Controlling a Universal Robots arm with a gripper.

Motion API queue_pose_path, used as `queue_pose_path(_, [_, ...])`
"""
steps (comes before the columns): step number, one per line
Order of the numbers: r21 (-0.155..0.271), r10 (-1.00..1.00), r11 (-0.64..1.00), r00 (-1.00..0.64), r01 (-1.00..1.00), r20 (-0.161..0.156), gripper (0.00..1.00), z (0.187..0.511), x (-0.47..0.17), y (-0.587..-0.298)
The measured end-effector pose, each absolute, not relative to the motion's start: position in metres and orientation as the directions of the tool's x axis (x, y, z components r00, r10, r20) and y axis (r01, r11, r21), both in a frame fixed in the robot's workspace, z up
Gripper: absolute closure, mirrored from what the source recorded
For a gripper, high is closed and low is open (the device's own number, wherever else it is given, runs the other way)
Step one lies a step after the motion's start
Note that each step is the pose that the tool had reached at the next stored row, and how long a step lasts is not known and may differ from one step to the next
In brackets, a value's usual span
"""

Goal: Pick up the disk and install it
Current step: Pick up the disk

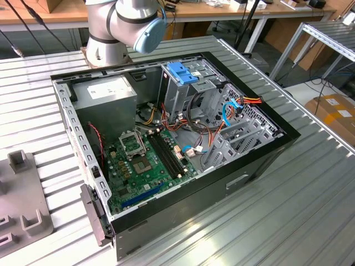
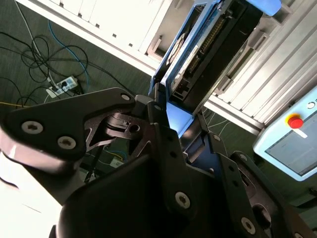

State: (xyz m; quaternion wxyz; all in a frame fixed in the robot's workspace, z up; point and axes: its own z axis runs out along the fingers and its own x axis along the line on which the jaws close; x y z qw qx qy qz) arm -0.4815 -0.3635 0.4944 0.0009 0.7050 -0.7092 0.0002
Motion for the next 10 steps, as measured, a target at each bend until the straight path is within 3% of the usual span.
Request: queue_pose_path(10, [0.001, -1.0, 0.006, -0.006, -1.0, 0.002, 0.63, 0.4961, -0.4798, -0.3635])
